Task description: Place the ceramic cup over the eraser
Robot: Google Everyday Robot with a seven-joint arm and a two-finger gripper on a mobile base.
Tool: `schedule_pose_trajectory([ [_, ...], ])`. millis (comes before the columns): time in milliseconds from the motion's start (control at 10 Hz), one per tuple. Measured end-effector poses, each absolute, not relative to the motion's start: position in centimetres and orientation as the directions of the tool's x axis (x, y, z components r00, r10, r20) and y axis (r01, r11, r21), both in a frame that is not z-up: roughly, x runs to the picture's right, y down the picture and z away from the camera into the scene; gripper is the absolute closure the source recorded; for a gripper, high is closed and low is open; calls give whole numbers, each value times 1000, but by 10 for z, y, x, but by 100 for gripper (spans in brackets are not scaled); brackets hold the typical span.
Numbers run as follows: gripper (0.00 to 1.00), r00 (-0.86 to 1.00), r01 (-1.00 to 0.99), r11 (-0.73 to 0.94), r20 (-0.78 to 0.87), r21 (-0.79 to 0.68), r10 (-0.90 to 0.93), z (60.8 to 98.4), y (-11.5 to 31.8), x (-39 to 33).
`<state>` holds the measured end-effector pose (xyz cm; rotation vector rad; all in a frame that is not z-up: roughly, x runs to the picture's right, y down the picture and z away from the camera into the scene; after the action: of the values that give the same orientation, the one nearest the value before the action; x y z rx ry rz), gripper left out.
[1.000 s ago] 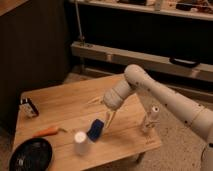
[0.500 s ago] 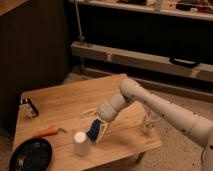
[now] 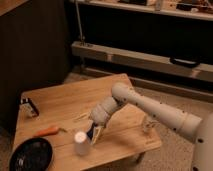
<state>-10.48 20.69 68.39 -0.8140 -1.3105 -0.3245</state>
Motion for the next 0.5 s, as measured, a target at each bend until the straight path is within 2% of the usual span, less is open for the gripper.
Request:
schedule_pose_trajectory([
  [500, 20, 201, 630, 686, 929, -365, 310, 690, 236, -107],
])
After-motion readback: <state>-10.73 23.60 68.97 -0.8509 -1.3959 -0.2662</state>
